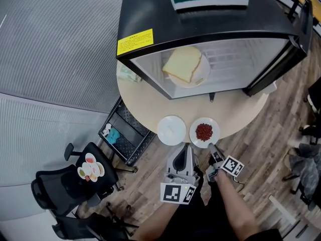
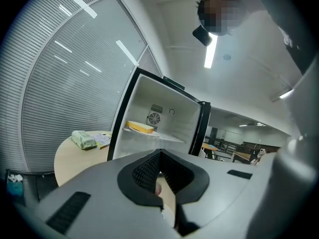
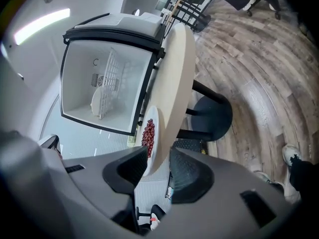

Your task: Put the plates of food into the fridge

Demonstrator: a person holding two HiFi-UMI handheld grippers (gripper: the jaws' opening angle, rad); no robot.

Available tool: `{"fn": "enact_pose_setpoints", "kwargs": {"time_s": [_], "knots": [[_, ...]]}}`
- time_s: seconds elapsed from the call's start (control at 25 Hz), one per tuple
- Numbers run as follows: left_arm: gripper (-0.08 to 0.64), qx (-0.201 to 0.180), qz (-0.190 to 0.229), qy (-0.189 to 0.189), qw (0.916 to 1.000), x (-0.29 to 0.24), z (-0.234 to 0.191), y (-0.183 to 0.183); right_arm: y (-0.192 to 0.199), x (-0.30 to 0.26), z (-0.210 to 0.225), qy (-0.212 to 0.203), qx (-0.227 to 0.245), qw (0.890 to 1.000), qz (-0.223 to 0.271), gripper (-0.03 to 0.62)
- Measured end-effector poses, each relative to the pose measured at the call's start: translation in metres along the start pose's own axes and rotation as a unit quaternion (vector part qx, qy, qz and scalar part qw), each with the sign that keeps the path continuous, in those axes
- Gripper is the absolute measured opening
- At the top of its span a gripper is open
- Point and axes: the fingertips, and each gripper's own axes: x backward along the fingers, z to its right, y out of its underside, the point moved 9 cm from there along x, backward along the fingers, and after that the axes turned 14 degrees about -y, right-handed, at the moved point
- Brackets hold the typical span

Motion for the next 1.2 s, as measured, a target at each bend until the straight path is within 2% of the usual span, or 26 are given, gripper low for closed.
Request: {"fn": "enact_pose_setpoints", "kwargs": {"time_s": [0.08, 0.2, 0.4, 0.52, 0.6, 0.68, 0.84, 0.92, 1.0, 1.04, 1.08, 1.2], "knots": [[0.005, -0.001, -0.002, -0.003, 1.0000, 0.001, -0.001, 0.001, 0.002, -0.005, 0.001, -0.001, -0.005, 1.000, -0.008, 0.127], [0.005, -0.001, -0.005, -0.006, 1.0000, 0.002, -0.003, 0.004, 0.001, -0.007, 0.002, 0.011, 0.012, 1.000, -0.019, 0.122], [0.004, -0.005, -0.008, -0.007, 0.9999, 0.003, -0.004, 0.006, 0.001, -0.010, -0.004, 0.001, 0.010, 1.000, -0.013, 0.048], [0.005, -0.006, -0.010, -0.005, 0.9999, 0.003, -0.004, 0.008, 0.001, -0.010, -0.004, -0.016, -0.008, 1.000, -0.005, 0.037], [0.004, -0.006, -0.010, -0.004, 0.9999, 0.002, -0.004, 0.009, -0.001, -0.010, -0.006, -0.022, -0.004, 1.000, -0.007, 0.024], [0.004, -0.005, -0.011, -0.005, 0.9999, 0.002, -0.004, 0.010, -0.002, -0.013, -0.011, -0.049, -0.015, 0.999, -0.001, 0.020], [0.005, -0.001, -0.014, -0.007, 0.9999, 0.004, -0.002, 0.012, -0.006, -0.001, -0.005, 0.003, 0.008, 1.000, -0.012, 0.018], [0.004, -0.001, -0.012, -0.007, 0.9999, 0.005, -0.001, 0.011, -0.007, -0.003, -0.008, -0.021, -0.010, 1.000, -0.002, 0.018], [0.004, -0.002, -0.008, -0.006, 0.9999, 0.005, 0.001, 0.010, -0.007, -0.010, -0.017, -0.086, -0.031, 0.996, 0.016, 0.018], [0.004, -0.002, -0.006, -0.006, 1.0000, 0.005, 0.002, 0.009, -0.009, -0.011, -0.020, -0.104, -0.035, 0.994, 0.022, 0.018], [0.003, -0.002, -0.005, -0.006, 1.0000, 0.006, 0.003, 0.009, -0.010, -0.009, -0.022, -0.107, -0.035, 0.993, 0.025, 0.018], [0.005, -0.002, 0.000, -0.007, 1.0000, 0.008, 0.006, 0.005, -0.017, 0.005, -0.027, -0.079, -0.031, 0.996, 0.033, 0.018]]}}
